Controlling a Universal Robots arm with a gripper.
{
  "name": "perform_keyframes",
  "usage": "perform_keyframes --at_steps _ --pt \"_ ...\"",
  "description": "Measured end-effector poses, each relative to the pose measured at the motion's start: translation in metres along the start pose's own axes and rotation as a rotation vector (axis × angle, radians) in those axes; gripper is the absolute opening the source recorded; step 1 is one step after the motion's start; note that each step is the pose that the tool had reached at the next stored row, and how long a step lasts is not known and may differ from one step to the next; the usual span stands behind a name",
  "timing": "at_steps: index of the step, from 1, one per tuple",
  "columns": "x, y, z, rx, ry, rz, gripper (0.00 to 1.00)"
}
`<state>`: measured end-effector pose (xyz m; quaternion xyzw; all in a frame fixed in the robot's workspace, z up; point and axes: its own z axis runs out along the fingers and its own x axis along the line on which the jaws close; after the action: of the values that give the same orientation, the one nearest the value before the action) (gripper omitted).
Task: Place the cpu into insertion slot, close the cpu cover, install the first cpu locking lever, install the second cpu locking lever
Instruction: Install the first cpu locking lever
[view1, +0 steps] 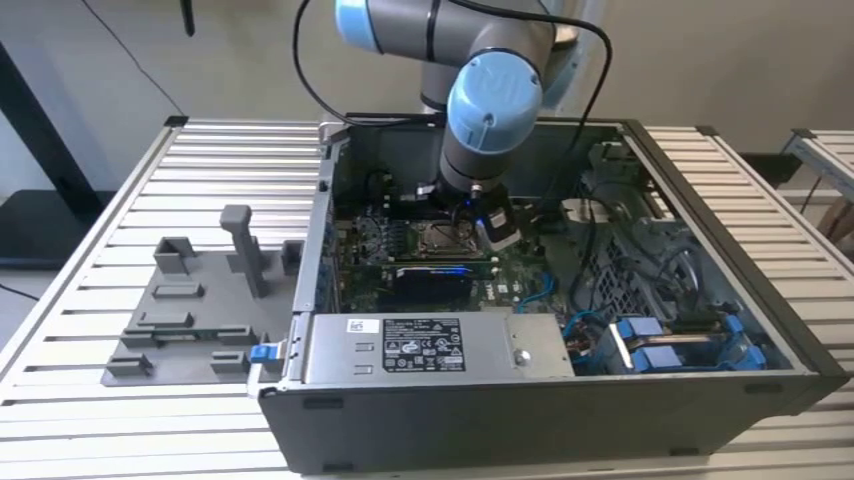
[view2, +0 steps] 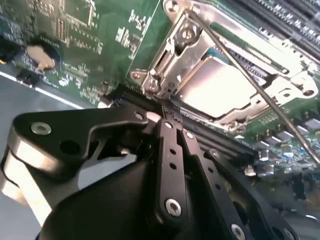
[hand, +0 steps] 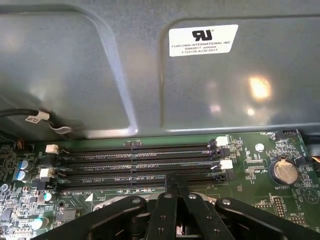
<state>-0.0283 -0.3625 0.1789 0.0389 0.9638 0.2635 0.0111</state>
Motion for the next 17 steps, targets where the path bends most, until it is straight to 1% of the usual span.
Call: perform_keyframes --at_steps 1,2,3,5,7,11,13,15,17 --pt "-0.0001 0.0002 0.0006 -0.0099 0.0001 0.0 0.11" --pt "0.0 0.0001 0.0004 -0.0161 0.0007 0.001 0.11" --pt "0.0001 0.0002 -0.0003 -0.0211 0.0014 0.001 0.11" --pt "0.0001 0.0018 -0.0031 -0.0273 0.0018 0.001 0.11" --pt "0.0001 0.0043 -0.0074 -0.0306 0.002 0.002 0.11" --pt "0.0003 0.0107 -0.0183 -0.0361 0.0025 0.002 0.11" --pt "0.0002 0.0135 -0.0231 -0.0364 0.0028 0.002 0.11" --pt "-0.0004 0.0152 -0.0257 -0.0362 0.0043 0.003 0.11" --pt "-0.0003 0.017 -0.0288 -0.0333 0.0042 0.003 0.11"
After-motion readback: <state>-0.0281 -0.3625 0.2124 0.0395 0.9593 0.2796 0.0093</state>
